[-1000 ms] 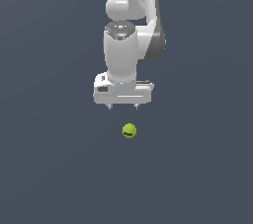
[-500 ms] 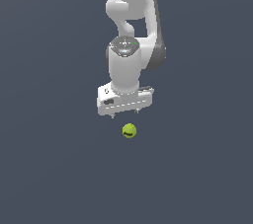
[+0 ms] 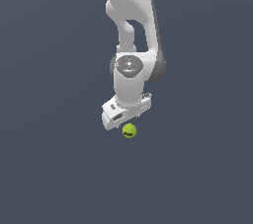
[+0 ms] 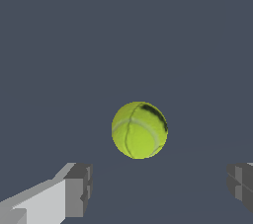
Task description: Pick up the object and move it to a goal position.
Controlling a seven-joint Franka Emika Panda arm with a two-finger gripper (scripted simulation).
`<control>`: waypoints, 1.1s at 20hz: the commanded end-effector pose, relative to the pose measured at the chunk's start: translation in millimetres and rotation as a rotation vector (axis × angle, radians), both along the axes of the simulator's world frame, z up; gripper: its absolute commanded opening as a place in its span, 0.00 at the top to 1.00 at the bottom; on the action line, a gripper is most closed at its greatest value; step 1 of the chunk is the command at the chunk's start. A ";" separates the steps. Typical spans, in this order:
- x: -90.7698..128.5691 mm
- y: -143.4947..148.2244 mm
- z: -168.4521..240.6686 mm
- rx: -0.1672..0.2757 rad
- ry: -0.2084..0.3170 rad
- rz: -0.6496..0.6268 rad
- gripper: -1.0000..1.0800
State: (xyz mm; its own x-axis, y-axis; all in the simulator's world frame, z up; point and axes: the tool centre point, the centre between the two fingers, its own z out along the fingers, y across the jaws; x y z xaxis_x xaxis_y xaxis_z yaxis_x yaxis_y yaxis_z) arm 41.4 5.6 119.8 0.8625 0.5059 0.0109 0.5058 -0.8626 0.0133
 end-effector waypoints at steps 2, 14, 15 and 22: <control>2.8 3.2 -11.6 0.001 0.007 0.080 0.04; 6.2 7.7 -28.6 0.004 0.017 0.193 0.04; 5.9 7.6 -28.2 0.004 0.017 0.188 0.04; 5.4 7.9 -48.5 0.004 0.017 0.190 0.04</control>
